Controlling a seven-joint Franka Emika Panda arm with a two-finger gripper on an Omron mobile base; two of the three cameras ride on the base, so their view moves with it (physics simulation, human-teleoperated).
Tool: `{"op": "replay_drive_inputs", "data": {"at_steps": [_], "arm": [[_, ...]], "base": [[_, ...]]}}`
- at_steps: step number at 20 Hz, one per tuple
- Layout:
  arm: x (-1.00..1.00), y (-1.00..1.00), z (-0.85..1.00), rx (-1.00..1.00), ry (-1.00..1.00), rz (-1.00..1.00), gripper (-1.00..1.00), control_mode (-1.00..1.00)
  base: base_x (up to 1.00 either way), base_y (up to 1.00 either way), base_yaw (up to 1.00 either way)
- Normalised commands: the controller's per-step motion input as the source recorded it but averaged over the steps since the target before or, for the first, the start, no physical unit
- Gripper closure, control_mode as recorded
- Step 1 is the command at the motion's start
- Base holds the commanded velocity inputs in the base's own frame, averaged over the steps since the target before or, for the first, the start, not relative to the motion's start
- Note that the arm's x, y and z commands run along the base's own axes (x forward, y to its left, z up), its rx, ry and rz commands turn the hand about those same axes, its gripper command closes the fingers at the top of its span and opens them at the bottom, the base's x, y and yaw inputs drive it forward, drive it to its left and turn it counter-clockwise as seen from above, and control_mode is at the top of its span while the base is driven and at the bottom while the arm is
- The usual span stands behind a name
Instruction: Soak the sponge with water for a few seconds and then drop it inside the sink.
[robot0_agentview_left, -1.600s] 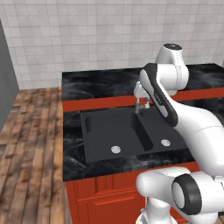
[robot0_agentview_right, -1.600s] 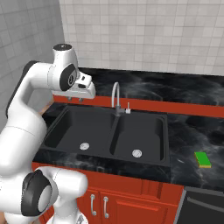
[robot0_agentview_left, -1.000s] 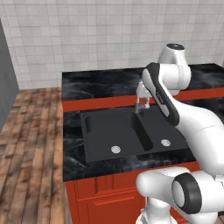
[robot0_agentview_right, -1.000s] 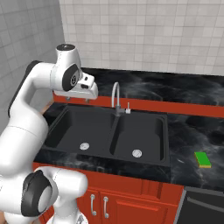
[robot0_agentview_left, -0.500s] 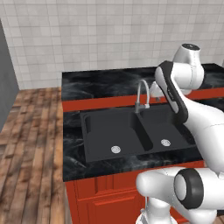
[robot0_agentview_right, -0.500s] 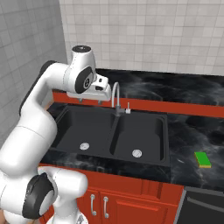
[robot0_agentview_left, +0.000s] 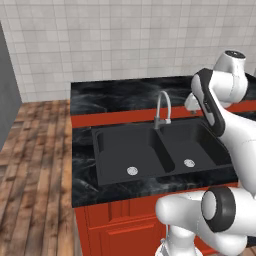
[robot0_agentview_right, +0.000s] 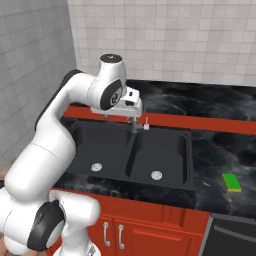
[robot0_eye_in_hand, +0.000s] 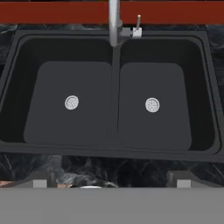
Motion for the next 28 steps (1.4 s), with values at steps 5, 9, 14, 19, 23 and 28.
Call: {"op": "replay_drive_inputs", "data": {"at_steps": [5, 9, 14, 19, 23, 28], "arm": [[0.0, -0.48, -0.06, 0.05, -0.21, 0.01, -1.0, -1.0], [0.0, -0.23, -0.03, 0.09, -0.31, 0.04, -1.0, -1.0], [0.0, -0.03, 0.0, 0.06, -0.23, 0.05, -1.0, -1.0], [0.0, 0.0, 0.0, 0.02, -0.17, 0.06, -1.0, -1.0], [0.0, -0.02, 0.0, 0.0, -0.04, 0.06, -1.0, -1.0], [0.0, -0.05, 0.0, 0.0, -0.03, 0.07, -1.0, -1.0]], "base": [[0.0, 0.0, 0.0], [0.0, 0.0, 0.0], [0.0, 0.0, 0.0], [0.0, 0.0, 0.0], [0.0, 0.0, 0.0], [0.0, 0.0, 0.0]]}}
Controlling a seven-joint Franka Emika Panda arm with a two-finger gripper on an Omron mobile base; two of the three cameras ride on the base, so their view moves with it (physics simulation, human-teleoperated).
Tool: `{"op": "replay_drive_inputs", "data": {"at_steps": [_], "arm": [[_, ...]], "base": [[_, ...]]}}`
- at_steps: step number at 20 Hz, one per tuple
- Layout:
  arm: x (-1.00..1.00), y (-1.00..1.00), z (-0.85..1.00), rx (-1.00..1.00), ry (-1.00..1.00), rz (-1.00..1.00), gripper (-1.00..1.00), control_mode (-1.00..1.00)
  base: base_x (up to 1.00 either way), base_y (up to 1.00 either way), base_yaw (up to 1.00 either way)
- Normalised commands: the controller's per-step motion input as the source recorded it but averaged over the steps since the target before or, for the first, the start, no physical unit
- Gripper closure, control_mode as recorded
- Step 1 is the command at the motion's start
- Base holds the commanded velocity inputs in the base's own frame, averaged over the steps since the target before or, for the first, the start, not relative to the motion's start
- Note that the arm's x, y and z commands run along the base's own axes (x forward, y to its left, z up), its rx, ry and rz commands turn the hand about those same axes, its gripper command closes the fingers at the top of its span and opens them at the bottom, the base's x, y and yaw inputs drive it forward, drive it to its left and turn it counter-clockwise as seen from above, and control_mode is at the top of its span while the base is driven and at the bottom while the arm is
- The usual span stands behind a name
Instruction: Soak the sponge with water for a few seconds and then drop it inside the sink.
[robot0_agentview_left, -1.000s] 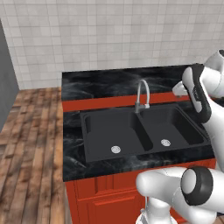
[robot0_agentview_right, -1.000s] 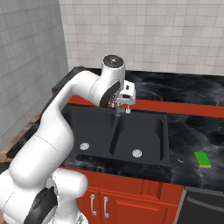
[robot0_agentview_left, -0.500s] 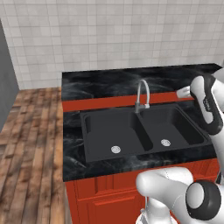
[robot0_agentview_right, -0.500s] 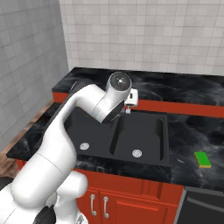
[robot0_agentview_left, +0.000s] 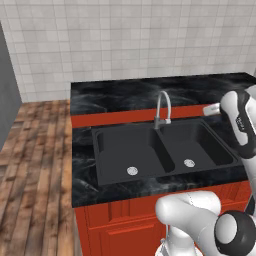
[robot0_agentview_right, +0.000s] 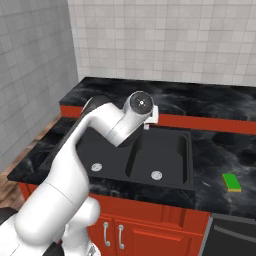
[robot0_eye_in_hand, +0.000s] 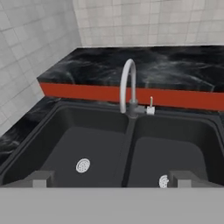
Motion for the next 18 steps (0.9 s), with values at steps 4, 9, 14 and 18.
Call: {"op": "replay_drive_inputs", "data": {"at_steps": [4, 9, 14, 18], "arm": [[0.01, -0.05, 0.0, 0.0, -0.03, 0.07, -1.0, -1.0], [0.01, -0.03, -0.06, 0.0, -0.09, 0.07, -1.0, -1.0], [0.0, 0.0, -0.37, 0.0, -0.15, 0.04, -1.0, -1.0], [0.0, 0.0, -0.5, 0.0, -0.12, 0.03, -1.0, -1.0]], "base": [[0.0, 0.0, 0.0], [0.0, 0.0, 0.0], [0.0, 0.0, 0.0], [0.0, 0.0, 0.0]]}}
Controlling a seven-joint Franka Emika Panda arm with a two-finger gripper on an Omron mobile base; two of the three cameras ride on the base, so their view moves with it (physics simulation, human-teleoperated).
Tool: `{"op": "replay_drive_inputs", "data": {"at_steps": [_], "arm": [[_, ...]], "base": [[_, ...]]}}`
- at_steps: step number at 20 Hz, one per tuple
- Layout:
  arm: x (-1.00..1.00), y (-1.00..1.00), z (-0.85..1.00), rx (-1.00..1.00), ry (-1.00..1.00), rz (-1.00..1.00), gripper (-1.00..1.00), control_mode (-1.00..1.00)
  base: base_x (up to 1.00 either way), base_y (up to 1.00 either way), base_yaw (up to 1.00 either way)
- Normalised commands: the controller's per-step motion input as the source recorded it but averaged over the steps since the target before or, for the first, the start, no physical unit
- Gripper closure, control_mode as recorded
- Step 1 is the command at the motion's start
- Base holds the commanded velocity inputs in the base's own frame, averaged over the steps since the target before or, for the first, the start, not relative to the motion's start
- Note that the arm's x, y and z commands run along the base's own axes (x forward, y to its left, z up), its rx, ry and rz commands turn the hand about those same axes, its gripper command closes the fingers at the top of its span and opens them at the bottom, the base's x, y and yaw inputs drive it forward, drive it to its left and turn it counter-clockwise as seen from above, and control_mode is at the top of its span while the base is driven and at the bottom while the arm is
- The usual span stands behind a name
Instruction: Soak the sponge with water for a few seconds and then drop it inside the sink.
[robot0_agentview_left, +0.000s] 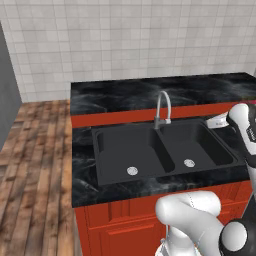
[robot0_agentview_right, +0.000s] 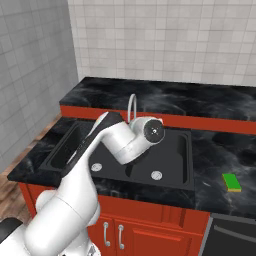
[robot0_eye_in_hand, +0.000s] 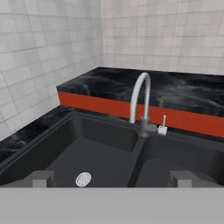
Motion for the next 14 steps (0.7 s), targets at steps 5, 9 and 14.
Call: {"op": "replay_drive_inputs", "data": {"at_steps": [5, 9, 14], "arm": [[0.0, 0.0, -0.43, 0.0, -0.14, 0.0, -1.0, -1.0], [0.0, 0.0, -0.15, 0.0, -0.1, 0.0, -1.0, -1.0], [0.02, 0.01, 0.0, 0.0, -0.04, 0.0, -1.0, -1.0]], "base": [[0.0, 0.0, 0.0], [0.0, 0.0, 0.0], [0.0, 0.0, 0.0]]}}
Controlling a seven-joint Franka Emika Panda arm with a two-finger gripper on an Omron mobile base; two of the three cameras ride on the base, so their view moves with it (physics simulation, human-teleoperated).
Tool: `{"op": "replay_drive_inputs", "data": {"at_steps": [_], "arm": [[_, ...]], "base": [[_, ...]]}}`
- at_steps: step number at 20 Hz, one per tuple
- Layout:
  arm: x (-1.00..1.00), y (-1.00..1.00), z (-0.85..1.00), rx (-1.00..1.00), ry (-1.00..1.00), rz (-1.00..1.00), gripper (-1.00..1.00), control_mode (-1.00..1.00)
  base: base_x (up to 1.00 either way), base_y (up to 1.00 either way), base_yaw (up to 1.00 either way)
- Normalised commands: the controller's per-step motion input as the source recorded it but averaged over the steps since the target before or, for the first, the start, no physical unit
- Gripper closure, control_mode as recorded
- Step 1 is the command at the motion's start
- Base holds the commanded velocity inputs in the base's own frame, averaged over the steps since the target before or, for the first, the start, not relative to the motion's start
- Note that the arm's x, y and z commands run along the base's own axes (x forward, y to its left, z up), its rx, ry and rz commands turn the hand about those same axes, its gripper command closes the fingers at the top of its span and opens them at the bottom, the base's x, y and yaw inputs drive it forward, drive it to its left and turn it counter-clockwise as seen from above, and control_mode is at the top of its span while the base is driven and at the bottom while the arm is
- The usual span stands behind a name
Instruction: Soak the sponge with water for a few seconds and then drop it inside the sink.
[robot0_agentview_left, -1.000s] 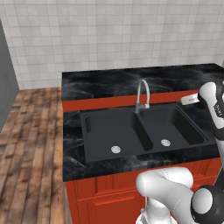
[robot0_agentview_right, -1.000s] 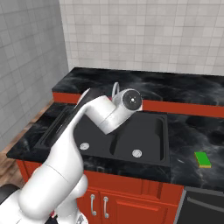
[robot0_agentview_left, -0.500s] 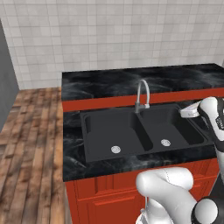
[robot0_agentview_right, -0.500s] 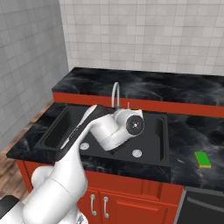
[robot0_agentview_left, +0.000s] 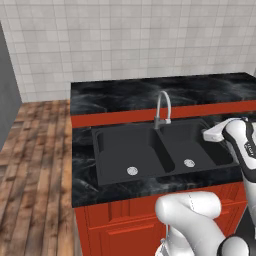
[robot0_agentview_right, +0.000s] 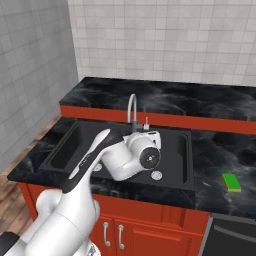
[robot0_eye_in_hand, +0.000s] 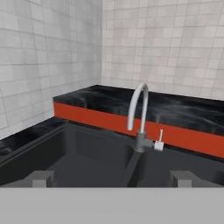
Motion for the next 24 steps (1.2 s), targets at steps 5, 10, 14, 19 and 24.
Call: {"op": "replay_drive_inputs", "data": {"at_steps": [5, 10, 14, 19, 24], "arm": [[0.03, 0.06, 0.0, 0.0, -0.01, 0.0, -1.0, -1.0], [0.22, 0.03, 0.0, 0.0, 0.0, 0.0, -1.0, -1.0], [0.28, 0.09, 0.0, 0.01, 0.0, 0.0, -1.0, -1.0], [0.29, 0.0, -0.12, 0.06, 0.0, 0.0, -1.0, -1.0], [0.25, 0.0, -0.24, 0.08, 0.0, 0.0, -1.0, -1.0]], "base": [[0.0, 0.0, 0.0], [0.0, 0.0, 0.0], [0.0, 0.0, 0.0], [0.0, 0.0, 0.0], [0.0, 0.0, 0.0]]}}
